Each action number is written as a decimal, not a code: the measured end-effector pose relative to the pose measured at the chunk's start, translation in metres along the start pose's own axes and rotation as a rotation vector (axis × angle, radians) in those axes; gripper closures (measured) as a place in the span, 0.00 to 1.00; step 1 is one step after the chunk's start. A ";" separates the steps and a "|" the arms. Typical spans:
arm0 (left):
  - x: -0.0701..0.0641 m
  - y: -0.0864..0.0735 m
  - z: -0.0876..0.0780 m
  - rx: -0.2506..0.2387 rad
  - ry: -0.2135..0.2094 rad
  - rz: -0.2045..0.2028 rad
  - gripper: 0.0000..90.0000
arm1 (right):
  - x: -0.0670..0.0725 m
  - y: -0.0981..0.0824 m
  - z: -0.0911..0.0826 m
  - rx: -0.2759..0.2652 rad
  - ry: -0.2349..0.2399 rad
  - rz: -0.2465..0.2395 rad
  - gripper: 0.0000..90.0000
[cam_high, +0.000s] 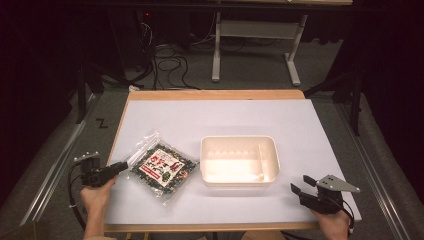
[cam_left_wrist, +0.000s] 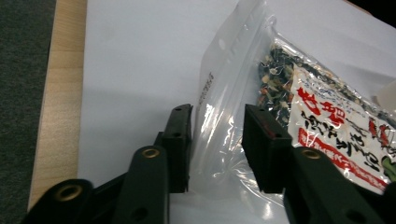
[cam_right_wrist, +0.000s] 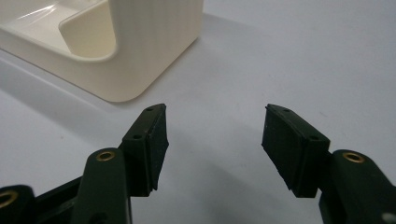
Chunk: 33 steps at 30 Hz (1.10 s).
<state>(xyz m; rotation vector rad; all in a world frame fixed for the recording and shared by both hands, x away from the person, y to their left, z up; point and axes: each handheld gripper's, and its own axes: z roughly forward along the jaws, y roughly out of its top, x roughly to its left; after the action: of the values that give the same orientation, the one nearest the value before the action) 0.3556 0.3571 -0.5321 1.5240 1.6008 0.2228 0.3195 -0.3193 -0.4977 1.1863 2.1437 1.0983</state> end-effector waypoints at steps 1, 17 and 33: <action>0.000 0.000 -0.001 -0.002 0.002 0.005 0.78 | 0.000 0.000 0.000 0.001 -0.001 0.002 0.46; -0.028 0.013 -0.023 -0.023 0.021 0.137 1.00 | -0.001 0.001 -0.001 -0.012 -0.003 -0.014 0.46; -0.109 0.067 -0.082 -0.119 -0.102 0.319 1.00 | 0.000 0.002 -0.001 -0.013 0.004 -0.015 0.46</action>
<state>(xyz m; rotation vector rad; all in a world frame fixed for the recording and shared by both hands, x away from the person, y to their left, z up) 0.3311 0.3124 -0.3896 1.6646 1.2378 0.4024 0.3195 -0.3195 -0.4957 1.1619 2.1417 1.1072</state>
